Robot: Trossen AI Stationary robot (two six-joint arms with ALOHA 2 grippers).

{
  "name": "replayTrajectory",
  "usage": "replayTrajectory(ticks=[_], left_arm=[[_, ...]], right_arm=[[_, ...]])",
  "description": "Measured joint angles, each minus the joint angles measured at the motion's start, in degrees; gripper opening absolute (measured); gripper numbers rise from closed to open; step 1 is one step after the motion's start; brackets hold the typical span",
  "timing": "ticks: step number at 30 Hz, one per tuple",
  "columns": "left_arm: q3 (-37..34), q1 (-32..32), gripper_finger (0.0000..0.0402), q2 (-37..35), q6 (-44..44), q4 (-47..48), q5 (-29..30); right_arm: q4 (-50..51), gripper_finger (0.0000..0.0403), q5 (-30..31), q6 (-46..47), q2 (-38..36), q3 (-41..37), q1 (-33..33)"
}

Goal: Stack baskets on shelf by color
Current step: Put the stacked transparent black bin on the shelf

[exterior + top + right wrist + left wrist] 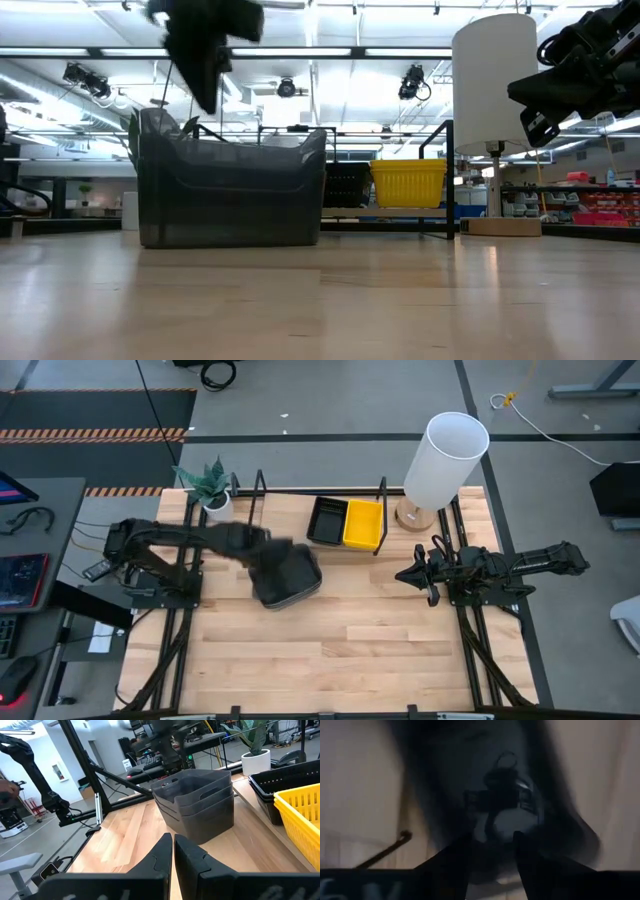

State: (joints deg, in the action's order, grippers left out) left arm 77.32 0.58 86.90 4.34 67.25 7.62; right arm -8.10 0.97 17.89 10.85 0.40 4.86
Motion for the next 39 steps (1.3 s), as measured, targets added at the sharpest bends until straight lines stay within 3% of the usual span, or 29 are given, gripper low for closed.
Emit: replayTrajectory(ticks=[5, 11, 19, 23, 32, 39], left_arm=[[0.00, 8.37, 0.0141, 0.06, -10.92, 1.57, 0.91], [0.00, 15.21, 0.0163, 0.33, -12.52, 3.97, 7.08], [-1.08, 17.65, 0.0243, 4.75, -13.20, 7.72, 9.27], [-6.24, 17.20, 0.0255, 6.00, -16.33, 4.76, 10.45], [-17.42, 17.22, 0.0184, 6.27, -18.84, -11.54, 12.57], [-16.37, 17.77, 0.0054, 6.33, -15.80, -12.13, 7.85]], right_arm=[[0.00, 0.0025, 0.00, 0.00, 0.02, 0.00, 0.01], [0.02, 0.0025, 0.00, 0.00, 0.01, -0.01, 0.00], [0.01, 0.0025, 0.01, 0.00, 0.00, 0.00, 0.00], [0.01, 0.0025, 0.01, 0.00, 0.00, 0.00, -0.01], [0.03, 0.0025, 0.01, 0.00, 0.00, 0.00, -0.01], [0.01, 0.0025, 0.01, 0.00, 0.00, 0.00, -0.01]])
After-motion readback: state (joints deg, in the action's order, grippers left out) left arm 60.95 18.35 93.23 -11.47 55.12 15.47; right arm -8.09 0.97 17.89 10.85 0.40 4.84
